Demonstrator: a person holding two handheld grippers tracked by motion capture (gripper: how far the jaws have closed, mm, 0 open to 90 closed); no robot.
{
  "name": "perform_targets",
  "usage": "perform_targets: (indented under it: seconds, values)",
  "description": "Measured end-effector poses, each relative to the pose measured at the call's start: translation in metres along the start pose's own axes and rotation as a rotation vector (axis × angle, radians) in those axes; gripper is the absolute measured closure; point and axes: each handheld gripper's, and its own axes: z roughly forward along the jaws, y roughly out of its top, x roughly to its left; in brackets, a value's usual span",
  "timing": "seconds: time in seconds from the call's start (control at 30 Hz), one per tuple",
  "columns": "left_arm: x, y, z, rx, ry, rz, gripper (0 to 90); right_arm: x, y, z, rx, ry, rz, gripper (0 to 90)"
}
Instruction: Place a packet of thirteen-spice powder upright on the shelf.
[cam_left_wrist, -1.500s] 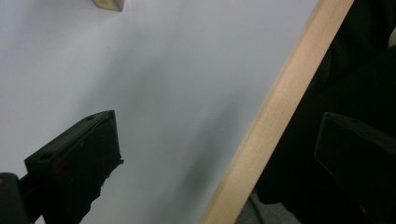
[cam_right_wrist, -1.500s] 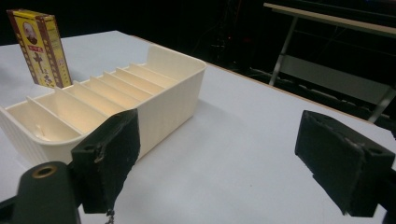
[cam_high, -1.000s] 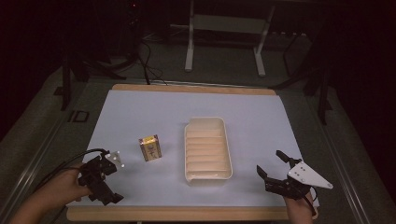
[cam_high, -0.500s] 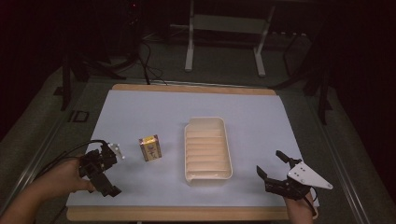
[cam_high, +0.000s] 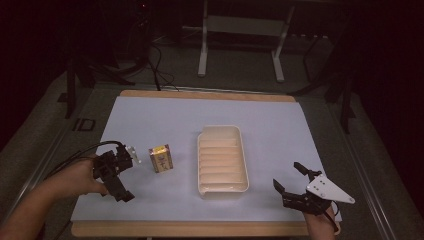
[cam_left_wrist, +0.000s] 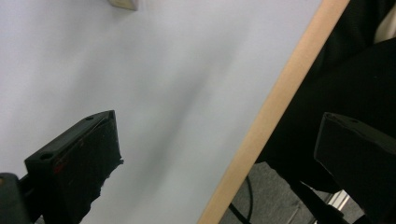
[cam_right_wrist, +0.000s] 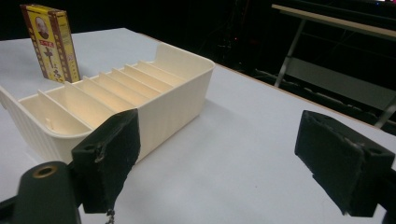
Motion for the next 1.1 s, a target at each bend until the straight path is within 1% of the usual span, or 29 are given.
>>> perform_targets:
  seconds: [0.03,0.07,0.1,0.13,0.17,0.2,0.23,0.3,0.33,0.43,0.5,0.53,0.57,0.6,0.67,0.7,0.73,0.8,0.83,0.87,0.9,0.93,0.97,1.03,1.1]
  values:
    - [0.001,0.002,-0.001,0.002,0.01,0.003,0.5,0.0,0.0,0.0,0.004,0.0,0.0,14.2]
    - [0.002,0.004,-0.002,-0.006,0.008,0.011,0.5,0.0,-0.001,0.001,0.005,0.002,0.0,14.2]
    - [0.003,0.006,-0.004,-0.026,0.004,0.025,0.5,0.0,-0.001,0.001,0.006,0.003,-0.001,14.2]
    - [0.005,0.008,-0.006,-0.041,0.0,0.031,0.6,0.0,-0.001,0.001,0.005,0.003,-0.002,14.2]
    - [0.007,0.009,-0.007,-0.051,-0.013,0.032,0.6,0.0,0.0,0.001,0.004,0.004,-0.001,14.2]
    - [0.008,0.012,-0.008,-0.052,-0.009,0.035,0.6,0.0,0.0,0.001,0.004,0.006,-0.001,14.2]
    - [0.01,0.014,-0.008,-0.041,0.005,0.042,0.6,0.0,-0.001,0.001,0.004,0.006,-0.003,14.2]
    - [0.013,0.019,-0.009,-0.028,0.009,0.04,0.6,0.0,-0.001,0.001,0.005,0.013,-0.001,14.2]
    - [0.014,0.021,-0.01,-0.017,0.019,0.038,0.6,0.0,-0.001,0.001,0.007,0.015,0.001,14.2]
    - [0.016,0.029,-0.011,-0.001,0.028,0.05,0.6,0.001,-0.001,0.001,0.006,0.019,0.001,14.2]
    - [0.017,0.034,-0.014,-0.013,0.037,0.07,0.6,0.001,-0.001,0.001,0.007,0.02,-0.001,14.2]
    - [0.017,0.036,-0.015,-0.021,0.048,0.076,0.6,0.001,-0.001,0.001,0.008,0.02,-0.003,14.2]
    - [0.017,0.038,-0.015,-0.027,0.041,0.081,0.5,0.001,-0.001,0.001,0.009,0.022,-0.004,14.2]
    - [0.018,0.04,-0.015,-0.029,0.048,0.076,0.5,0.001,-0.001,0.001,0.008,0.023,-0.005,14.2]
    - [0.02,0.043,-0.013,-0.017,0.055,0.08,0.5,0.001,-0.001,0.001,0.006,0.025,-0.005,14.2]
    - [0.022,0.045,-0.013,-0.008,0.065,0.083,0.5,0.001,-0.001,0.001,0.005,0.025,-0.006,14.2]
    - [0.023,0.047,-0.013,-0.009,0.066,0.082,0.6,0.002,-0.001,0.001,0.008,0.026,-0.005,14.2]
    - [0.024,0.051,-0.014,-0.013,0.072,0.1,0.6,0.002,-0.001,0.001,0.01,0.028,-0.007,14.2]
    - [0.024,0.051,-0.014,-0.013,0.072,0.1,0.6,0.002,-0.001,0.001,0.01,0.028,-0.007,14.2]
    - [0.025,0.057,-0.015,-0.027,0.079,0.128,1.4,0.002,0.0,0.001,0.009,0.027,-0.008,14.2]
    - [0.025,0.059,-0.016,-0.037,0.068,0.133,5.4,0.002,0.0,0.001,0.009,0.028,-0.008,14.2]
    - [0.026,0.062,-0.017,-0.054,0.053,0.137,5.4,0.002,0.0,0.001,0.01,0.027,-0.008,14.2]
    - [0.026,0.064,-0.018,-0.06,0.072,0.146,5.5,0.003,0.0,0.001,0.012,0.025,-0.01,14.2]
    - [0.027,0.069,-0.019,-0.059,0.085,0.16,5.6,0.003,0.0,0.001,0.011,0.028,-0.011,14.2]
    - [0.03,0.073,-0.018,-0.048,0.099,0.168,11.0,0.003,0.0,0.001,0.011,0.03,-0.014,14.2]
